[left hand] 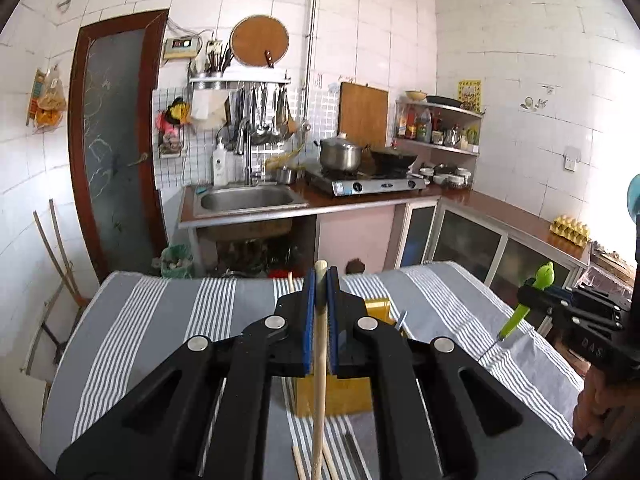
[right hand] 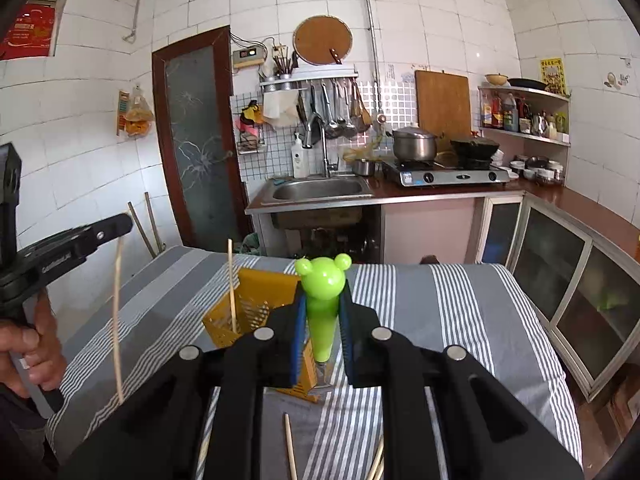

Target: Organize utensils

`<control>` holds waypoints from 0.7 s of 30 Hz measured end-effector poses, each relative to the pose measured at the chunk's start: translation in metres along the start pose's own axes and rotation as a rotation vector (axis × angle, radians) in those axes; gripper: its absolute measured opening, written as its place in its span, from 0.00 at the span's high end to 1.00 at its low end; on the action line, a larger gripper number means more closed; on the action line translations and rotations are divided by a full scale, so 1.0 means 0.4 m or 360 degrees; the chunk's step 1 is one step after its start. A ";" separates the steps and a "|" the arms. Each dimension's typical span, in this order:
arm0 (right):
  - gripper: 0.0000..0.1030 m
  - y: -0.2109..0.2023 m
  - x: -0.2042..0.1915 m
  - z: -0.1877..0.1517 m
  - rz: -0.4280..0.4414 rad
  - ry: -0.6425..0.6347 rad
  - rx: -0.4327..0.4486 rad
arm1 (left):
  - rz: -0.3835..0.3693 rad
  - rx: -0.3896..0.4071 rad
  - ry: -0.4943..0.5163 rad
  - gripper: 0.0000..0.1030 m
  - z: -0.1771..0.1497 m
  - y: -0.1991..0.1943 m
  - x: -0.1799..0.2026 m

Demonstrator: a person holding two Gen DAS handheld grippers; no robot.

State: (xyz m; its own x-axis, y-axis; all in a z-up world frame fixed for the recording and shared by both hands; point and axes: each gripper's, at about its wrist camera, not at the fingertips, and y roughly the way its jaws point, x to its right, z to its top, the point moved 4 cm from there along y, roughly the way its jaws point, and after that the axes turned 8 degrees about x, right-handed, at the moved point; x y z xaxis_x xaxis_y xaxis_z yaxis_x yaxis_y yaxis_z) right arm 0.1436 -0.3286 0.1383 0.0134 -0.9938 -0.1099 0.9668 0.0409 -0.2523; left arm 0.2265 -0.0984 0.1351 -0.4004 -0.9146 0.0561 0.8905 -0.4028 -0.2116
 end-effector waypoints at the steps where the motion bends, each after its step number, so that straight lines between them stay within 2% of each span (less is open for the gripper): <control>1: 0.85 0.001 -0.004 0.005 0.0008 -0.0002 0.0006 | -0.0011 0.0012 -0.0006 0.96 0.008 0.005 0.002; 6: 0.85 0.022 -0.019 0.034 0.0042 -0.0017 0.0023 | -0.0043 0.0043 -0.0020 0.96 0.046 0.055 0.009; 11: 0.85 0.054 -0.035 0.060 0.0066 -0.0025 0.0045 | -0.0022 0.0079 -0.0034 0.96 0.088 0.121 -0.002; 21: 0.85 0.171 -0.045 0.086 0.0081 -0.0032 0.0026 | 0.0002 0.0195 -0.0054 0.96 0.144 0.234 -0.007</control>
State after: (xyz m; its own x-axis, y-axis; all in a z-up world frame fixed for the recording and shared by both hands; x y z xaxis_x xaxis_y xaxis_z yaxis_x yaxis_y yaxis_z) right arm 0.2180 -0.3114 0.1560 0.0676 -0.9924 -0.1030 0.9688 0.0899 -0.2308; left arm 0.3236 -0.1355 0.1713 -0.3936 -0.9149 0.0893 0.9116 -0.4010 -0.0908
